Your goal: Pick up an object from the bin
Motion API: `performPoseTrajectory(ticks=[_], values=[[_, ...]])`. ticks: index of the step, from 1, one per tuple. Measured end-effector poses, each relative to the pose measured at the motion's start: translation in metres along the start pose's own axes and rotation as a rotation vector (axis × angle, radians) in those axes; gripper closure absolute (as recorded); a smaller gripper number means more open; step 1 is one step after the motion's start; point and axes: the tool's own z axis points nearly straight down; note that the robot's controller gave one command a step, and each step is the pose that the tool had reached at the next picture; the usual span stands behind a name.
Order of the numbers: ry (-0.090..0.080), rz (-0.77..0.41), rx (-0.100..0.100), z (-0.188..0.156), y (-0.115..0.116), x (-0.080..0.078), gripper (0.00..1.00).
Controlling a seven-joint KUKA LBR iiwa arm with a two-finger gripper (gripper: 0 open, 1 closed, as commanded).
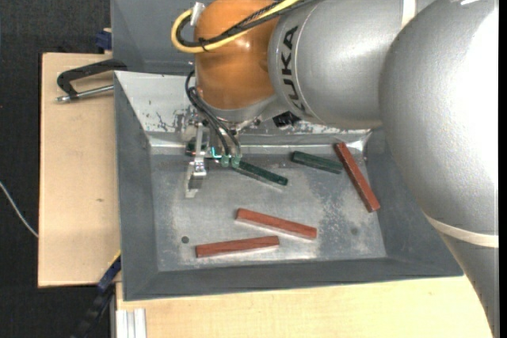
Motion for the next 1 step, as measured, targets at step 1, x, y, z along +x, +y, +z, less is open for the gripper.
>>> performPoseTrajectory(ticks=[1], values=[[-0.008, 0.002, -0.002, -0.0046, -0.0008, -0.0022, 0.00]])
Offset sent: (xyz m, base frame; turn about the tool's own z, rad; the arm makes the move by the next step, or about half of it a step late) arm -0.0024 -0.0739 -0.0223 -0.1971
